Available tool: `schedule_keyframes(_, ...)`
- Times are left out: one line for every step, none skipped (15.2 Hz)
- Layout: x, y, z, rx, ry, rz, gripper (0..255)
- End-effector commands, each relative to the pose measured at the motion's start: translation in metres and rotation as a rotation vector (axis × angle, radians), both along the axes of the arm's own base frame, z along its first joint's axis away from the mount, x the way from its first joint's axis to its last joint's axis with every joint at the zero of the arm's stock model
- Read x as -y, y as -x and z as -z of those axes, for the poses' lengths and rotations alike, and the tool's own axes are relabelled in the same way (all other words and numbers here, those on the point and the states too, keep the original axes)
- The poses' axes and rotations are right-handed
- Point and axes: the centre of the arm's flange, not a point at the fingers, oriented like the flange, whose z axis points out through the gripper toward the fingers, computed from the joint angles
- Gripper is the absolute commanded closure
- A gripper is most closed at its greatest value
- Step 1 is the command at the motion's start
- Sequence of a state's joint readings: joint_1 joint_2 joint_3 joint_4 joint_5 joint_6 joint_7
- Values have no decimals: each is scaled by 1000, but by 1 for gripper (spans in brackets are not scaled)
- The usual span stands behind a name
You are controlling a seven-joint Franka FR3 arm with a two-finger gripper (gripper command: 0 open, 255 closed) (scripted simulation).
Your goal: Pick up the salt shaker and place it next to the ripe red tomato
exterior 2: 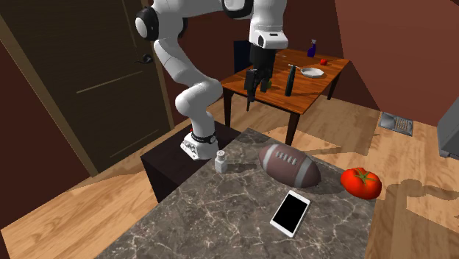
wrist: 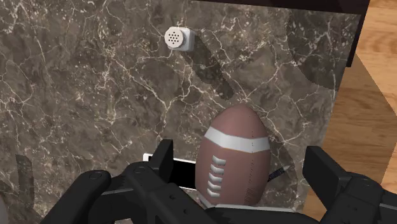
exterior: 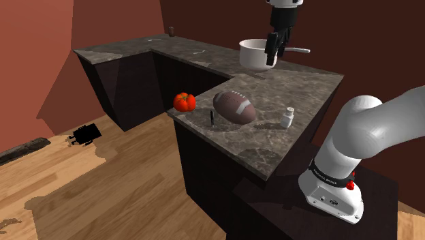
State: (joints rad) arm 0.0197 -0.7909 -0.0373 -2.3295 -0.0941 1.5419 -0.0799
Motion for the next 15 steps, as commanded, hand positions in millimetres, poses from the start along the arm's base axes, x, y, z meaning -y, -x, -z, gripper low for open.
schedule_keyframes(0,0,0,0,0,0,0)
schedule_keyframes(3,2,12,-4,8,-4,0)
schedule_keyframes(5,4,25,-9,16,-8,0)
schedule_keyframes(8,6,37,-13,25,-11,0)
schedule_keyframes(11,7,50,-18,33,-15,0)
schedule_keyframes(14,9,62,-22,41,-19,0)
schedule_keyframes(17,11,74,-26,49,-23,0)
schedule_keyframes(21,13,87,-31,57,-27,0)
schedule_keyframes(24,16,99,-35,66,-30,0)
schedule_keyframes(27,18,111,-40,74,-34,0)
schedule_keyframes(31,20,123,-44,82,-38,0)
schedule_keyframes(35,22,135,-49,90,-42,0)
schedule_keyframes(39,24,147,-53,99,-46,0)
schedule_keyframes(42,27,159,-57,107,-50,0)
schedule_keyframes(46,29,171,-62,115,-53,0)
